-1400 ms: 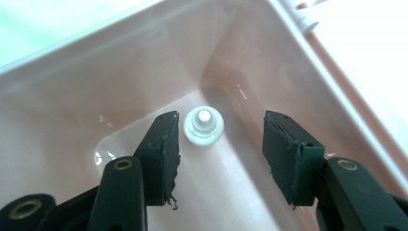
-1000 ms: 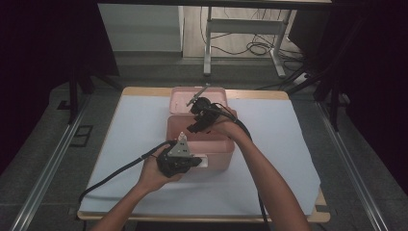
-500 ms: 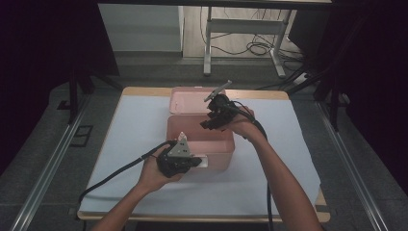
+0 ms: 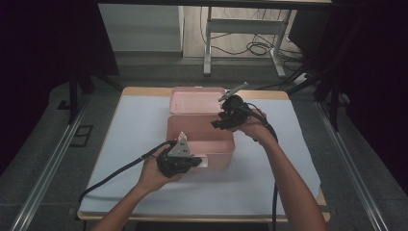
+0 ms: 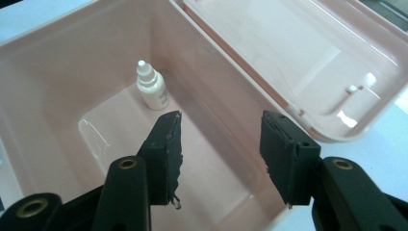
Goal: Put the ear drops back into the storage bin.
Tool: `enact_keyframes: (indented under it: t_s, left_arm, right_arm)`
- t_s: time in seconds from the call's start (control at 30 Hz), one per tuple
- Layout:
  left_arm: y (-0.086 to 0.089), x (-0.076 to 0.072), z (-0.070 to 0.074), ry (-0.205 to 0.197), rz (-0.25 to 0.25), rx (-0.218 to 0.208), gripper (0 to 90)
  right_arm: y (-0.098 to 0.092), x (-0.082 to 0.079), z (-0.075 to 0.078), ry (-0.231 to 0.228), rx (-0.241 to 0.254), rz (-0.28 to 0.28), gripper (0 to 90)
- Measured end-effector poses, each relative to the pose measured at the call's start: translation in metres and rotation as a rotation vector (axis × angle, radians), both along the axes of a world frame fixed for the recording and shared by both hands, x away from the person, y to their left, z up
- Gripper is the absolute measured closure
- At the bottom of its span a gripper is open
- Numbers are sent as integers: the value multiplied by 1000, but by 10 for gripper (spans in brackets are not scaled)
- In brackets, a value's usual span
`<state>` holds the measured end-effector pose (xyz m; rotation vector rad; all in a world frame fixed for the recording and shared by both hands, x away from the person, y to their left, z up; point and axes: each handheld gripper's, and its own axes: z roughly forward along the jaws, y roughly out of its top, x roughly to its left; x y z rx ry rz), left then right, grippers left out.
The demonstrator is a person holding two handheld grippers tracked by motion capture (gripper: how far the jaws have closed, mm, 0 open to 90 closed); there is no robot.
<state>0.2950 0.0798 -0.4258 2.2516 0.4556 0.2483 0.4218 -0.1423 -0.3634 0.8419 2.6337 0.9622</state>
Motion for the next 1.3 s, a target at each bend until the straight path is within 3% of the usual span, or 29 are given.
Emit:
enact_keyframes:
  t_s: [0.67, 1.3]
  left_arm:
    - [0, 0, 0, -1, -1, 1, 900]
    - [0, 0, 0, -1, -2, 3, 900]
  right_arm:
    - [-47, -13, 4, -49, 66, -48, 547]
    - [-83, -20, -7, -77, 119, -119, 622]
